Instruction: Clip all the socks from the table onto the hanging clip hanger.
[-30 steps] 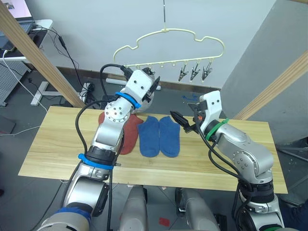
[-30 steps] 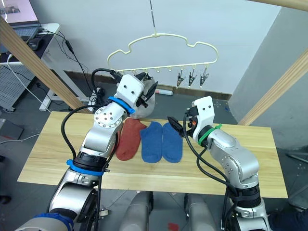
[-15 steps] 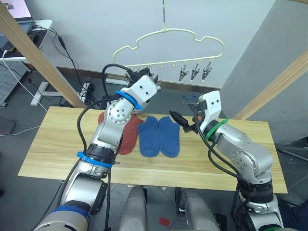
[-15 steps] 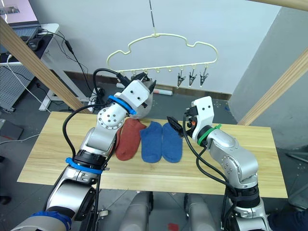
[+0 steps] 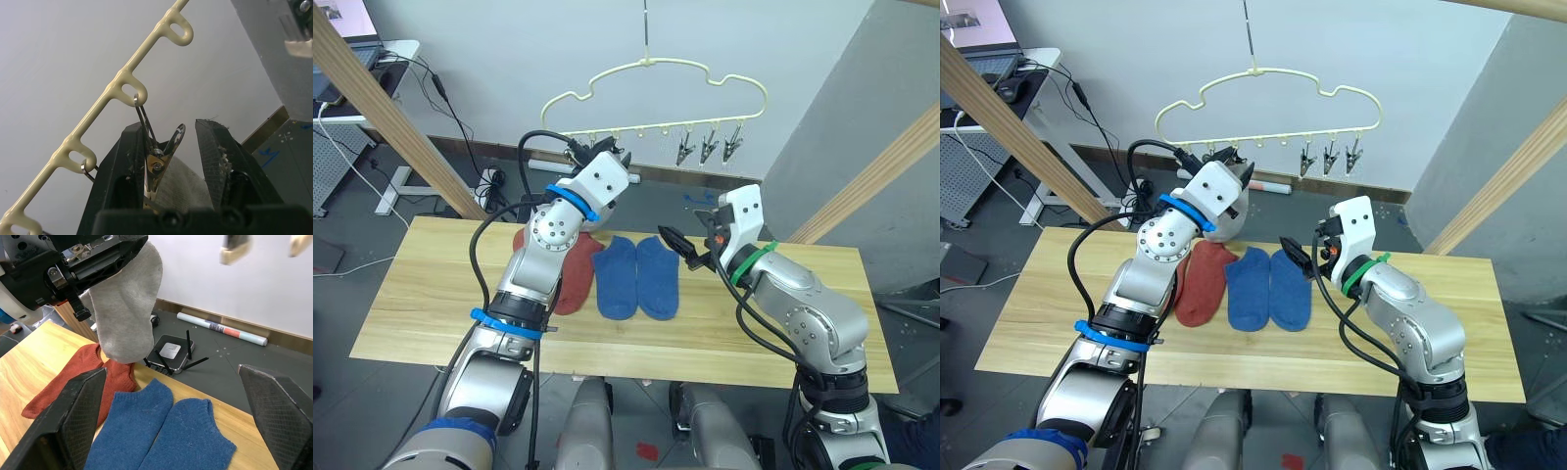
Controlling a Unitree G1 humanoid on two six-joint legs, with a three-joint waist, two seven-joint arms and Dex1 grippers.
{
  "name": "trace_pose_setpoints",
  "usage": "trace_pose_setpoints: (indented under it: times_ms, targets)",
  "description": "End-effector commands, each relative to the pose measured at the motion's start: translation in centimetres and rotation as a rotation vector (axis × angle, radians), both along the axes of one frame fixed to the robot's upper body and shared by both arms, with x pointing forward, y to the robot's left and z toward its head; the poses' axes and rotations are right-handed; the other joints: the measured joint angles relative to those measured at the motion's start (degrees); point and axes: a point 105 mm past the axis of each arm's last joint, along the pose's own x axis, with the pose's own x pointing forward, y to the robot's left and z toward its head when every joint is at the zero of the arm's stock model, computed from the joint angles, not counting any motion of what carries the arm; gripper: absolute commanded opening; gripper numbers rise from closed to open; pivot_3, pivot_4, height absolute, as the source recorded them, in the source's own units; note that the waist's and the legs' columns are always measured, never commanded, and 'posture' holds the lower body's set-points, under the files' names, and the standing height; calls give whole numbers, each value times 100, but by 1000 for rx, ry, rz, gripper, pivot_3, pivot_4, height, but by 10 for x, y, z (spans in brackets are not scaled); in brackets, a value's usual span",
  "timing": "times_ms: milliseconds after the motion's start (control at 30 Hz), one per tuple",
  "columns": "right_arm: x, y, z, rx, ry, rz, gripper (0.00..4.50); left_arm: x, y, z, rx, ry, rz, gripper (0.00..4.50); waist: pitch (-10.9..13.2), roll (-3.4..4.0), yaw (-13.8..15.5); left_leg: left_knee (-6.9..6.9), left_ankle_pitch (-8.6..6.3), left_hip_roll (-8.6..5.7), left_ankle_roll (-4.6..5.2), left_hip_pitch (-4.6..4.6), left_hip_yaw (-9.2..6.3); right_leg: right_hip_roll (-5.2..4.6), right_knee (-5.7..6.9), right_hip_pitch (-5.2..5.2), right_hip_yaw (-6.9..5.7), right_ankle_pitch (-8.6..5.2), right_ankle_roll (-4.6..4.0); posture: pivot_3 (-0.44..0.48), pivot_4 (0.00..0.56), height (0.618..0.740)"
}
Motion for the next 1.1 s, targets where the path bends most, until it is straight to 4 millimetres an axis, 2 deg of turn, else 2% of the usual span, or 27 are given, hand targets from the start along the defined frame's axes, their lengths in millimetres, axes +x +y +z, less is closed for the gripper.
trace_pose_setpoints:
  times_ms: [33,167,233,467,600,733,833,933,1100]
  targets:
    - [-6,0,15,22,-62,4,4500,-3,0,16,-19,-56,-11,1368,0,0,0,0,0,0,0,0,0,0,0,0,0,0,0,116,316,740]
    - [-6,0,15,22,-62,4,4500,-4,-1,16,-9,-65,-15,386,0,0,0,0,0,0,0,0,0,0,0,0,0,0,0,116,316,740]
    - [-6,0,15,22,-61,3,4500,-5,-1,17,-4,-71,-15,177,0,0,0,0,0,0,0,1,0,0,1,0,0,0,0,116,316,740]
    - [-6,0,15,24,-60,1,4500,-8,-5,19,58,-113,-20,174,0,0,0,1,0,0,0,0,0,0,2,0,0,1,-2,116,317,740]
    - [-5,0,14,26,-60,-2,4500,-16,-16,20,232,-228,-37,174,0,0,3,1,0,0,0,1,0,0,2,0,0,2,-4,117,318,740]
    - [-5,-1,14,27,-59,-6,4500,-24,-22,26,287,-348,-52,174,0,0,17,1,0,-1,0,-1,-1,-1,0,0,-1,2,-3,115,318,740]
    - [-5,0,14,27,-58,-7,4500,-30,-25,30,158,-340,-110,174,0,0,44,1,0,-2,0,-3,-2,-3,0,0,-4,3,-6,115,317,740]
    - [-5,0,14,27,-58,-7,4500,-34,-24,36,-94,-269,-179,174,0,0,57,1,0,-5,0,-6,-3,-7,-3,0,-6,10,-18,114,317,740]
    - [-5,0,14,27,-58,-6,4500,-22,-6,41,-464,-99,-168,174,0,-1,11,3,1,-4,1,-8,-11,-6,3,0,-13,12,-21,113,317,740]
